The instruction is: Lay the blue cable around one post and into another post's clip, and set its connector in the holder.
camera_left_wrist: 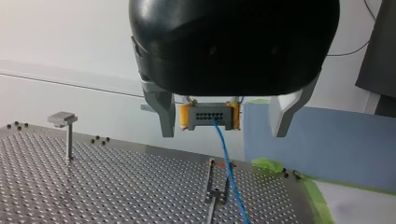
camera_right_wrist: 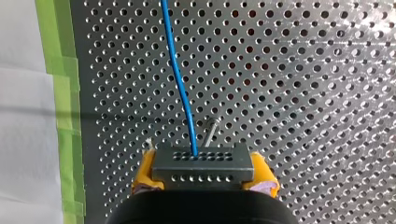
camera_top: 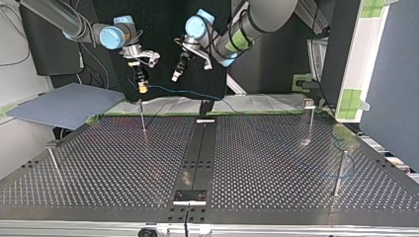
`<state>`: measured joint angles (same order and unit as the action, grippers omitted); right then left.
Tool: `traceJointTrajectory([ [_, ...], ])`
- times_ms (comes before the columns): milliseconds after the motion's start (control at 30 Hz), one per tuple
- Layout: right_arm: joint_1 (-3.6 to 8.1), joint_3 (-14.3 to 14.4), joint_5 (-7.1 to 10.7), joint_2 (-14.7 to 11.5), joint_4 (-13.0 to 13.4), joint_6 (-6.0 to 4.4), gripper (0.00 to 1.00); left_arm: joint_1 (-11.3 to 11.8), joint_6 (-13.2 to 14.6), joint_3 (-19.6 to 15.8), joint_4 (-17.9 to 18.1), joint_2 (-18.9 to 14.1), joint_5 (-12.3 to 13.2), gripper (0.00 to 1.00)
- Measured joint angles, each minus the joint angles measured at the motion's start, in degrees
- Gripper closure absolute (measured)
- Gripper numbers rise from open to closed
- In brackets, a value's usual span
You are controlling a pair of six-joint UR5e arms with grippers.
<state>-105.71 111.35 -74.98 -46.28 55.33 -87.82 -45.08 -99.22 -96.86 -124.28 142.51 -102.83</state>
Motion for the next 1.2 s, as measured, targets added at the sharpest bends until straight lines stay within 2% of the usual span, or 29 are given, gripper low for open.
traceJointTrajectory([
  [133,-0.13,0.0,0.0,0.0,-0.1,0.05,1.0,0.1,0.4,2.1,-1.8,2.0,-0.5,0.0],
  [267,-0.26,0.0,0.0,0.0,-0.1,0.08,1.0,0.5,-0.8,4.6,-2.0,4.1,-0.7,0.0],
  [500,-0.42,0.0,0.0,0.0,0.0,0.15,1.0,1.1,-1.8,8.7,-3.7,4.8,-1.4,0.0],
  [1200,-0.62,0.0,0.0,0.0,0.1,0.26,1.0,2.9,-2.8,12.6,-5.9,6.2,-1.6,0.0],
])
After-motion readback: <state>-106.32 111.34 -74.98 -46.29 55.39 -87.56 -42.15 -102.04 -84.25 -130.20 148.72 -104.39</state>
